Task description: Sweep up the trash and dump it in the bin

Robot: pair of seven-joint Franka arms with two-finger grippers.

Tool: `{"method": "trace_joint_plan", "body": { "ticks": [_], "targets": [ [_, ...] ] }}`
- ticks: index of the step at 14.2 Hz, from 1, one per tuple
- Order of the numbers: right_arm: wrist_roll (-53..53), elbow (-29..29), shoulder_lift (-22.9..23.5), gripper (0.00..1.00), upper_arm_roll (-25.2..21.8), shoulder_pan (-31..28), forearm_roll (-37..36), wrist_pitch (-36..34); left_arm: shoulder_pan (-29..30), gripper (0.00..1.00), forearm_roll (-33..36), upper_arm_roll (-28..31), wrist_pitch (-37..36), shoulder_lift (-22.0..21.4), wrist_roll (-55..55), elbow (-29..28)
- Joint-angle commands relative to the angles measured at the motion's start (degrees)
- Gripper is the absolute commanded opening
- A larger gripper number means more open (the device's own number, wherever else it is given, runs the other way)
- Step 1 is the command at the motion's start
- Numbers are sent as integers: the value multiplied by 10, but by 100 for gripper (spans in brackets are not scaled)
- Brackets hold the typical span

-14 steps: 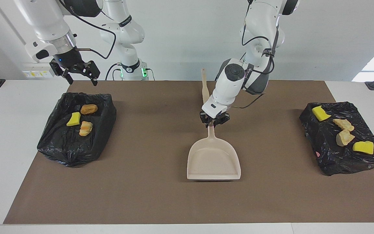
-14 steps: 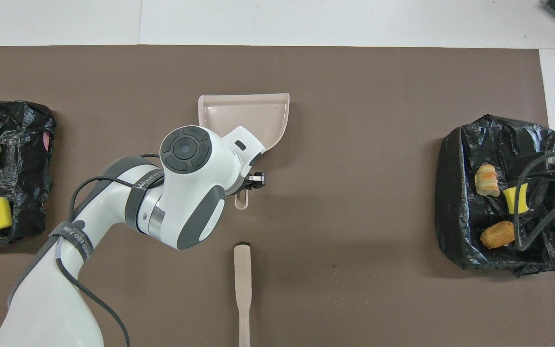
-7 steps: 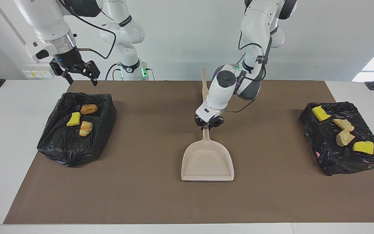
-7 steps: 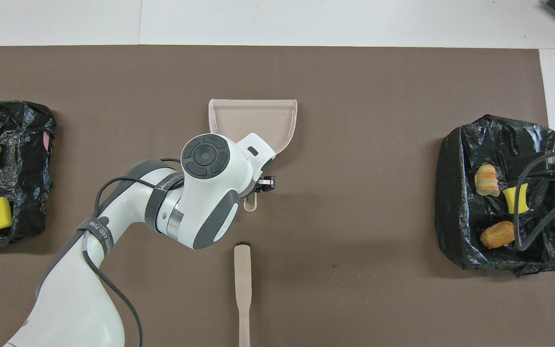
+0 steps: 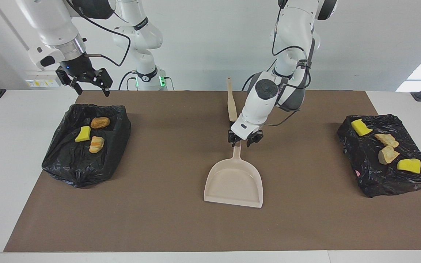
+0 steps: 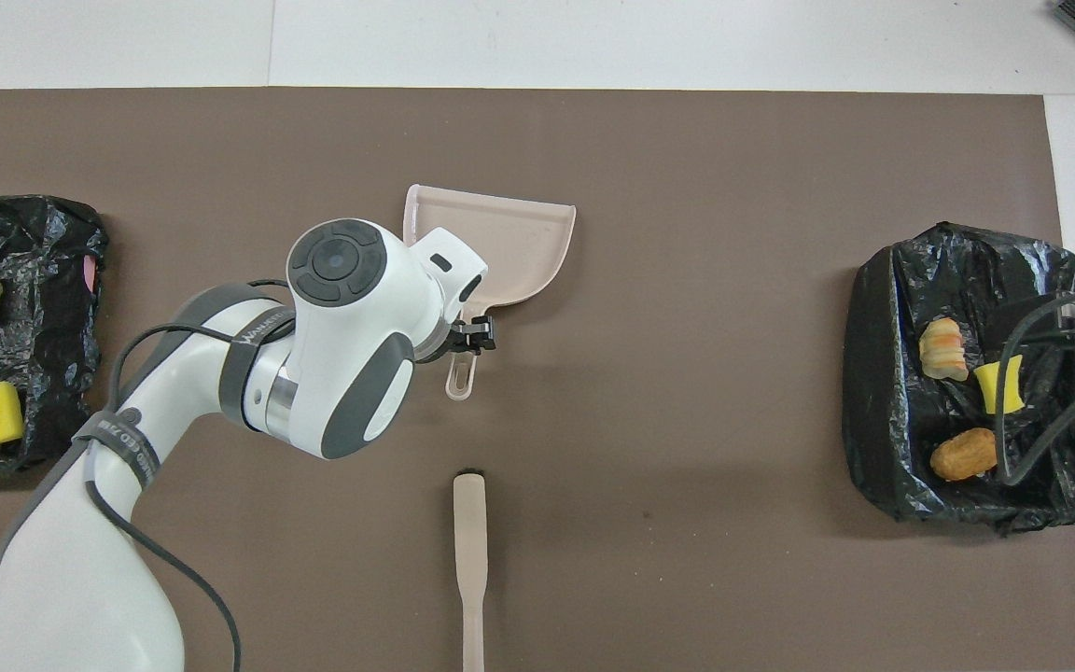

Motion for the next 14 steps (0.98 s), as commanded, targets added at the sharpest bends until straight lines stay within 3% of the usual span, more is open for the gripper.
{"method": "trace_joint_plan", "body": {
  "ticks": [1, 9, 14],
  "targets": [
    [8, -1, -4, 100, 3, -4, 11, 6, 8, 100, 9, 5, -27, -30, -2, -4],
    [8, -1, -4, 100, 3, -4, 11, 6, 152, 100, 9, 8, -147, -124, 151, -10],
    [8, -1, -4, 100, 3, -4, 11, 6, 211, 100, 9, 9, -213, -175, 215, -3]
  ]
}}
